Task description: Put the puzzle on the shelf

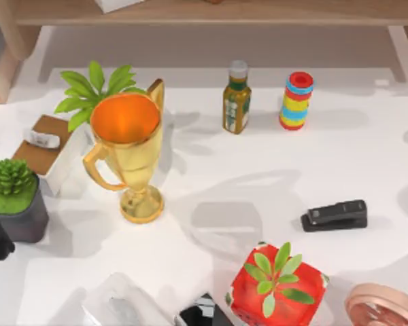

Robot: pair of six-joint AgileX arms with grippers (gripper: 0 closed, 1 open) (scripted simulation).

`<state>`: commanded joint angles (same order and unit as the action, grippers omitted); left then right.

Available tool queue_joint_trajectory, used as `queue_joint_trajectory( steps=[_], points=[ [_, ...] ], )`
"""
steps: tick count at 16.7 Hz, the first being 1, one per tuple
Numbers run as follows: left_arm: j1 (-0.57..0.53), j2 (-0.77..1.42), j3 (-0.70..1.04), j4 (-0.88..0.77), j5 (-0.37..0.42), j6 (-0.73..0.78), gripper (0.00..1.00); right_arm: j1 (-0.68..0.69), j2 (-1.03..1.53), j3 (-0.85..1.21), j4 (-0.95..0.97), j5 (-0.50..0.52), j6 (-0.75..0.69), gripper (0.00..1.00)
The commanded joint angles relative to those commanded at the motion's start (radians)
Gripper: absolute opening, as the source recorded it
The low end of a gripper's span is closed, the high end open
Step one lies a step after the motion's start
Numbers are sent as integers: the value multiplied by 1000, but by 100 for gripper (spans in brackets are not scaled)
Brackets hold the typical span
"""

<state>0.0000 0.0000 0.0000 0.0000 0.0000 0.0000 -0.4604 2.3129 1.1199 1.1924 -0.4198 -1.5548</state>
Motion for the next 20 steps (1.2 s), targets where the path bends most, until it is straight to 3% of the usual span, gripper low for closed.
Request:
queue_joint_trajectory(
  steps=[20],
  points=[
    [0, 0, 0, 0, 0, 0, 100, -132, -178, -424, 248, -134, 2, 0]
  ],
)
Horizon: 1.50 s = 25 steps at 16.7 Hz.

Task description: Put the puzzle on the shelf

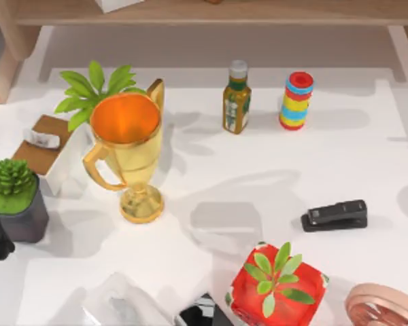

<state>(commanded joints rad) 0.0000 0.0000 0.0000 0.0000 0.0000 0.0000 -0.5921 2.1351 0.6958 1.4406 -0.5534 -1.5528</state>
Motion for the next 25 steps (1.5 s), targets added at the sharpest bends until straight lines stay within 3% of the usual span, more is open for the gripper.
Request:
queue_joint_trajectory(
  steps=[5, 13, 18, 25],
  points=[
    [0, 0, 0, 0, 0, 0, 100, -11, -2, -3, 7, -2, -1, 0],
    [0, 0, 0, 0, 0, 0, 100, -117, -68, -194, 130, -113, -1, 0],
    [0, 0, 0, 0, 0, 0, 100, -119, -73, -211, 139, -122, 1, 0],
    [0, 0, 0, 0, 0, 0, 100, -119, -73, -211, 139, -122, 1, 53]
  ],
)
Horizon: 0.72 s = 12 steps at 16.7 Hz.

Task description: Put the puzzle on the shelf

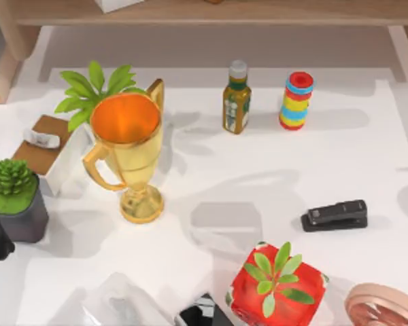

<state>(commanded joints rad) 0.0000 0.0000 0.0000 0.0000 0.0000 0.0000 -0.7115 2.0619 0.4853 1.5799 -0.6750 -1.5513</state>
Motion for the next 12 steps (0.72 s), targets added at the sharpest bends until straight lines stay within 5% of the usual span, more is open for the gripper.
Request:
queue_joint_trajectory(
  steps=[6, 12],
  points=[
    [0, 0, 0, 0, 0, 0, 100, 0, 0, 0, 0, 0, 0, 98],
    [0, 0, 0, 0, 0, 0, 100, 0, 0, 0, 0, 0, 0, 100]
  ],
)
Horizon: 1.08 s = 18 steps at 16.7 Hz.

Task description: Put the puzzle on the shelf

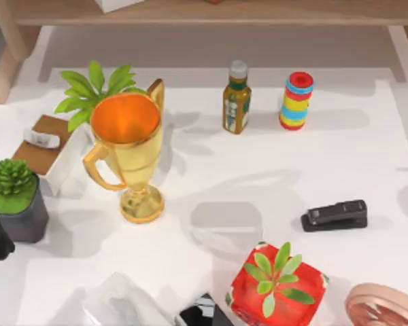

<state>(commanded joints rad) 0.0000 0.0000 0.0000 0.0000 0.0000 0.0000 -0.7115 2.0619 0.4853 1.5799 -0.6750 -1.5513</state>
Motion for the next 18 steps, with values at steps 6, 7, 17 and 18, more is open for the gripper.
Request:
queue_joint_trajectory(
  steps=[6, 7, 17, 18],
  points=[
    [0, 0, 0, 0, 0, 0, 100, -24, -9, -29, 23, -25, 0, 100],
    [0, 0, 0, 0, 0, 0, 100, -37, -14, -48, 34, -38, 0, 100],
    [0, 0, 0, 0, 0, 0, 100, -124, -40, 51, -108, 30, 29, 100],
    [0, 0, 0, 0, 0, 0, 100, -145, -48, 97, -171, 58, 41, 100]
  ],
)
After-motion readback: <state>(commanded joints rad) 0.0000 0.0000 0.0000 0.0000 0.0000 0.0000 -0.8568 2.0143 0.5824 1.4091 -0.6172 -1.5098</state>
